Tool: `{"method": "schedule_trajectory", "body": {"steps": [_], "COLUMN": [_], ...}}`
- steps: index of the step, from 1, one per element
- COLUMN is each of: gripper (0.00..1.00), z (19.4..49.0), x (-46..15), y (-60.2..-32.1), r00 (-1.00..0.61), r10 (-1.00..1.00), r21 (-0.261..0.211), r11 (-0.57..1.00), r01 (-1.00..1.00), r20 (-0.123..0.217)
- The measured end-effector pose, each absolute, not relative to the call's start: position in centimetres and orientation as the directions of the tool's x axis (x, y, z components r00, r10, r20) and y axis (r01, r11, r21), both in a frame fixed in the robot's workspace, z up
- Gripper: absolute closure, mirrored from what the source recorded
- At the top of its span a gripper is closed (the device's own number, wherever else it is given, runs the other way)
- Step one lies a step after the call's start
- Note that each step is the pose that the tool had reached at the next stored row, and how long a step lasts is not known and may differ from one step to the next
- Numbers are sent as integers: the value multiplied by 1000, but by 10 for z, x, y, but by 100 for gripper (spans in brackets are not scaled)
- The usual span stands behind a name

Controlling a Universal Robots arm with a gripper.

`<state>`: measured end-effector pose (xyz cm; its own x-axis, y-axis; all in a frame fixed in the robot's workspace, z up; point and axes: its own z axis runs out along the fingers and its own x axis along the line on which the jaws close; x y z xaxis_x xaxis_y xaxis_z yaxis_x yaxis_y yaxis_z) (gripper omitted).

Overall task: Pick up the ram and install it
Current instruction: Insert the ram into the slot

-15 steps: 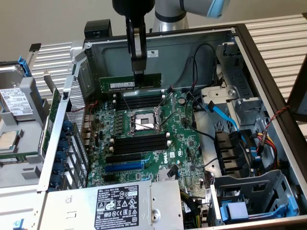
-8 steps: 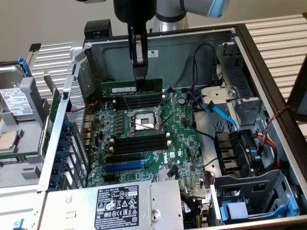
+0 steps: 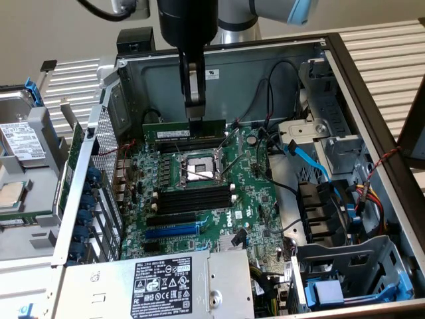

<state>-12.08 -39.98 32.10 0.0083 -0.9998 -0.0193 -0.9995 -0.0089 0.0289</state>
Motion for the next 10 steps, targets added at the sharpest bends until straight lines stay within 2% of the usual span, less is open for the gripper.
{"method": "schedule_trajectory", "body": {"steps": [10], "gripper": [86], "z": [311], "x": [-121], "y": [-400], "r00": [8], "r10": [-1000], "r21": [15], "r11": [-8], "r01": [-1000], "r20": [-6]}}
